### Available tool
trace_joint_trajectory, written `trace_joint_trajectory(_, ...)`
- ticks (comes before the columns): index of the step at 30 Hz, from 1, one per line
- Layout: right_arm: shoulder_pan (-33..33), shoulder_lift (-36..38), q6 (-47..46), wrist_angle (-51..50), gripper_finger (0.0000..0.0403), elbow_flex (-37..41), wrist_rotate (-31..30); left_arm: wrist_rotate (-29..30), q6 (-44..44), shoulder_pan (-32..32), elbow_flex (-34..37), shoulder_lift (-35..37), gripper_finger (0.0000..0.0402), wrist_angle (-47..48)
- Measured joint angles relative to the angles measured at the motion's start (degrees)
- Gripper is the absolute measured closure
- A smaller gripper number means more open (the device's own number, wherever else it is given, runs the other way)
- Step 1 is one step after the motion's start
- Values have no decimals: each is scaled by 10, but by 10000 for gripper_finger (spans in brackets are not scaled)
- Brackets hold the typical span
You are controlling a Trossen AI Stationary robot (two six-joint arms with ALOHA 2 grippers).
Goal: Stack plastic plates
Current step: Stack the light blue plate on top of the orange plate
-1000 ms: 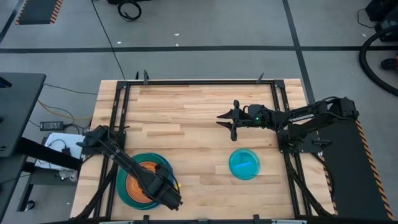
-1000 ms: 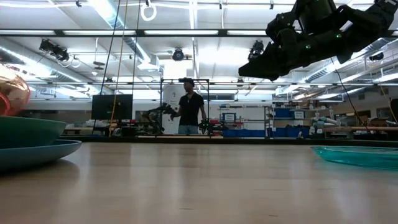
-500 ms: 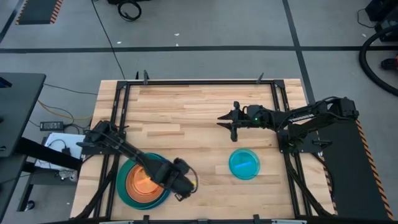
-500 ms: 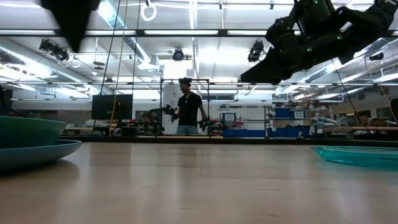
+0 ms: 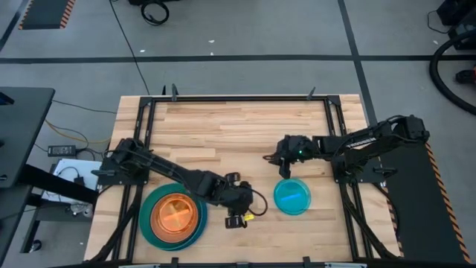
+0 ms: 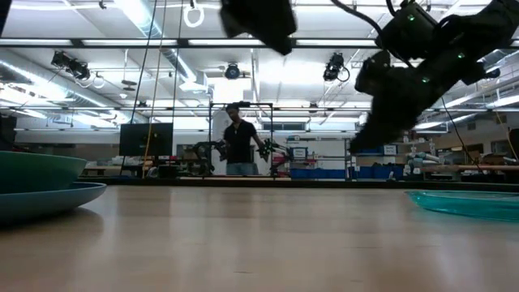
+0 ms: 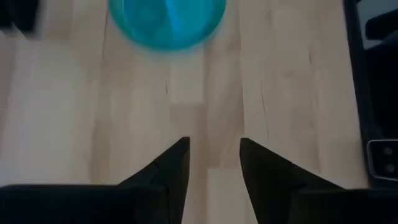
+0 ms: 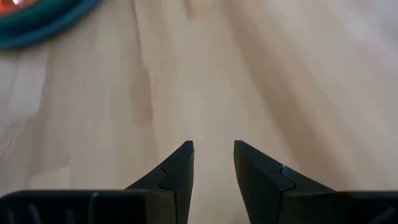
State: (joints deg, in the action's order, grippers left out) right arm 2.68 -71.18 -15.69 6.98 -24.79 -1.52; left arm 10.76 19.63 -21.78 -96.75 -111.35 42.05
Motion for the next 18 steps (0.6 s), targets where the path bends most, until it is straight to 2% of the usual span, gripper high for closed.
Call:
trace_joint_trajectory(8,-78,3,-118,-78,278,0,-61,-1,-217,22,0,0,253,-50)
trace_joint_trajectory(13,-79,29,-178,-130,278,0,-46,0,-329,34,0,-2,253,-76)
trace_joint_trajectory(18,-59,61,-219,-220,278,0,-32,-6,-393,40,0,-26,253,-103)
